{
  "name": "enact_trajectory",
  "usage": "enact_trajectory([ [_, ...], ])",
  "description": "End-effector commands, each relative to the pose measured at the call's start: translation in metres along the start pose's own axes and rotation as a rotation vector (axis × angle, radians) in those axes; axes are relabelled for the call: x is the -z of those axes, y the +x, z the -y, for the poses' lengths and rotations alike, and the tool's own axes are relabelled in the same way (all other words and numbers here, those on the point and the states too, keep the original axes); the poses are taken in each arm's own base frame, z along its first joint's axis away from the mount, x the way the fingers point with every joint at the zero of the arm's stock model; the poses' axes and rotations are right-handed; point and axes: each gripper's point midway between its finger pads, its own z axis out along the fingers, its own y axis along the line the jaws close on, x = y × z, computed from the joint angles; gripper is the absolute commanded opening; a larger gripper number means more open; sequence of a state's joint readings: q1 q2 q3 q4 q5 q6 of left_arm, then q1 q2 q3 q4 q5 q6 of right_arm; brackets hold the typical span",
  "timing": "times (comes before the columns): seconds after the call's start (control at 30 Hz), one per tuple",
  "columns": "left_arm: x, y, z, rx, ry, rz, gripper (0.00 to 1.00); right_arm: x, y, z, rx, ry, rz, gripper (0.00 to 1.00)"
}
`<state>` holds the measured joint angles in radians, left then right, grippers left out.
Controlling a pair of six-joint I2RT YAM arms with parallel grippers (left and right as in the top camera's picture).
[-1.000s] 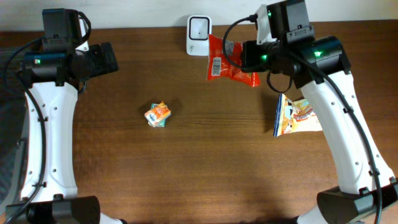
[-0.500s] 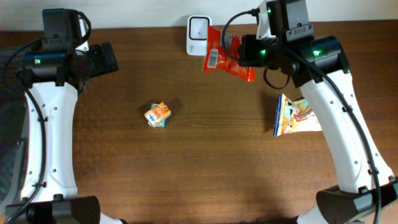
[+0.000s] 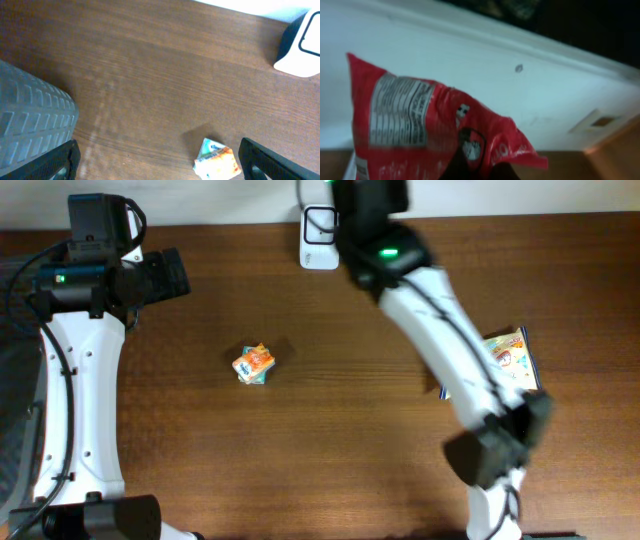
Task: Scan the item barcode
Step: 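Hold the red bag barcode in front of the scanner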
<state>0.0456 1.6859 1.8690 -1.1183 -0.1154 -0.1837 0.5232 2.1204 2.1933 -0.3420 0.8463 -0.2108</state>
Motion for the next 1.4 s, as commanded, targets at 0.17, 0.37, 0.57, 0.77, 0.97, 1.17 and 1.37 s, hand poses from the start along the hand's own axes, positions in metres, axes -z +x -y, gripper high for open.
enact_trajectory([
  [0.17, -0.002, 0.001, 0.0, -0.005, 0.002, -0.005, 0.99, -0.046, 0.046, -0.064, 0.551, 0.281, 0.027, 0.04],
  [0.37, -0.002, 0.001, 0.0, -0.005, 0.002, -0.005, 0.99, -0.058, 0.068, -0.096, 0.718, 0.239, 0.046, 0.04],
  [0.57, -0.002, 0.001, 0.0, -0.005, 0.002, -0.005, 0.99, -0.063, 0.064, -0.139, 0.86, 0.074, 0.19, 0.04],
  [0.77, -0.002, 0.001, 0.0, -0.005, 0.002, -0.005, 0.99, -0.068, 0.06, -0.153, 0.87, -0.008, 0.277, 0.04],
  [0.97, -0.002, 0.001, 0.0, -0.005, 0.002, -0.005, 0.99, -0.09, 0.078, -0.16, 0.899, -0.017, 0.323, 0.04],
  [1.17, -0.002, 0.001, 0.0, -0.005, 0.002, -0.005, 0.99, -0.103, 0.088, -0.166, 0.969, -0.036, 0.374, 0.04],
  [1.37, -0.002, 0.001, 0.0, -0.005, 0.002, -0.005, 0.99, -0.104, 0.081, -0.158, 0.982, 0.0, 0.394, 0.04],
])
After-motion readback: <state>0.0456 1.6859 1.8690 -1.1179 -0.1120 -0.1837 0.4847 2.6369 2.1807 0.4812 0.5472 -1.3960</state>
